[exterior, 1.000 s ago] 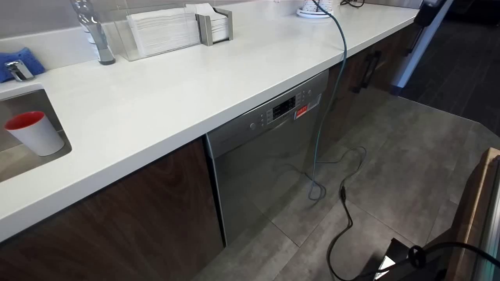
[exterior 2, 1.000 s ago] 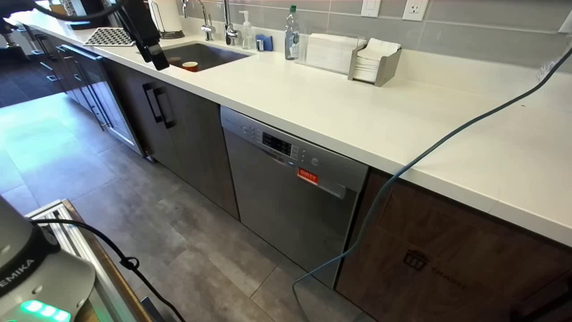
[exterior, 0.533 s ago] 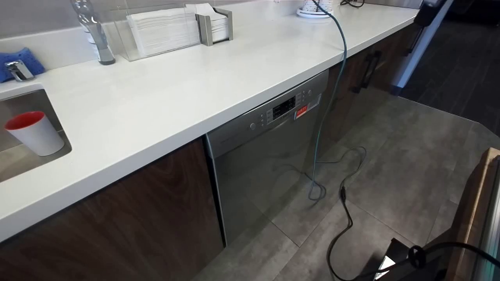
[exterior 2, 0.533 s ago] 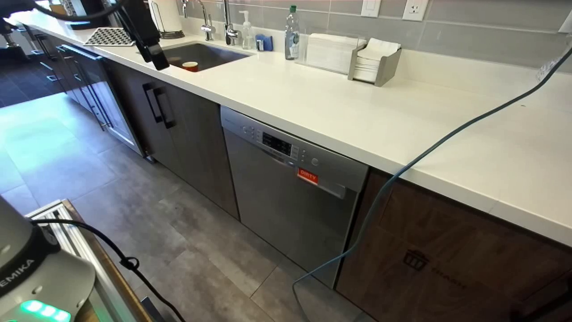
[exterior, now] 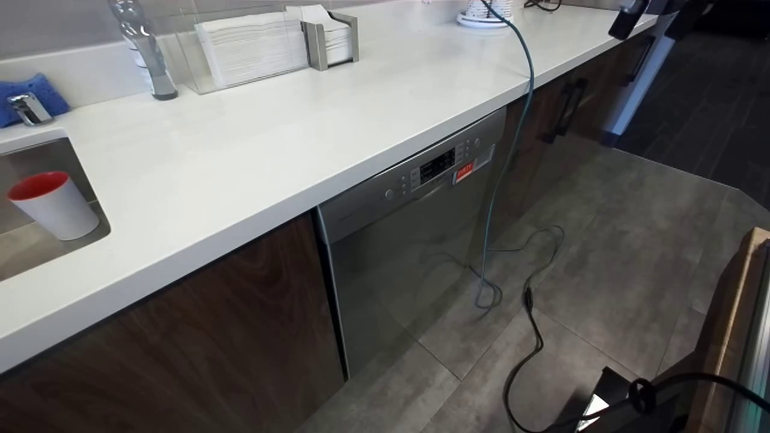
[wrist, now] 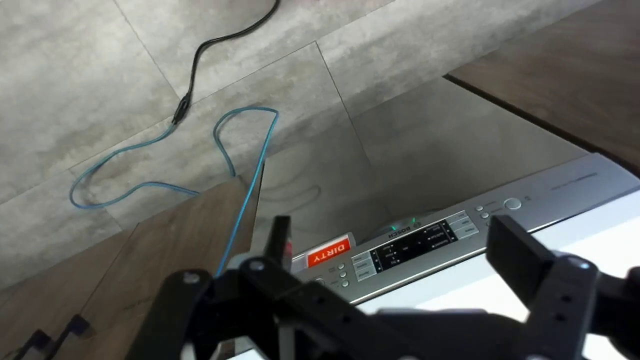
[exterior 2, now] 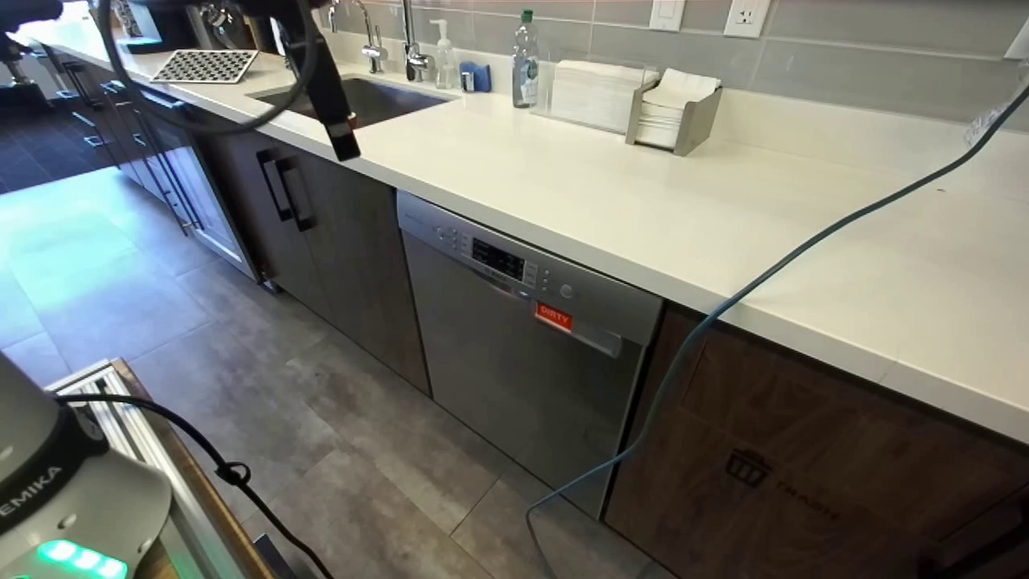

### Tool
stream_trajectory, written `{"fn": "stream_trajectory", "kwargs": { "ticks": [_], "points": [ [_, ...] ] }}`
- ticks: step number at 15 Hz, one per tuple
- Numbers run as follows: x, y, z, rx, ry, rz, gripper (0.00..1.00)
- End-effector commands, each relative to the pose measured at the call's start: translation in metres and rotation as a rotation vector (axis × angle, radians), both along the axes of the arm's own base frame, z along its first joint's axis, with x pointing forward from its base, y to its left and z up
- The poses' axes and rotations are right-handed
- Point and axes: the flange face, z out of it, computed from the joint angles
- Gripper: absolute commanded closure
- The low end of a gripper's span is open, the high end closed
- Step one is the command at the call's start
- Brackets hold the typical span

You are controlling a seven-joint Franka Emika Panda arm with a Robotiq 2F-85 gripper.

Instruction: Press the big button on the top right side of the dishwasher

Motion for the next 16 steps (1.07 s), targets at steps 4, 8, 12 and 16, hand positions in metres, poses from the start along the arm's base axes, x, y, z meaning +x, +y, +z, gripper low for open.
{"fn": "stream_trajectory", "kwargs": {
  "ticks": [4,8,12,16],
  "points": [
    [0.034,-0.062,-0.057,0.181,-0.024,-0.241,0.00],
    [0.048,-0.083,-0.090,0.240,-0.053,-0.349,0.00],
    [0.056,-0.103,-0.119,0.294,-0.110,-0.458,0.00],
    [0.052,-0.105,-0.126,0.296,-0.105,-0.448,0.00]
  ]
}}
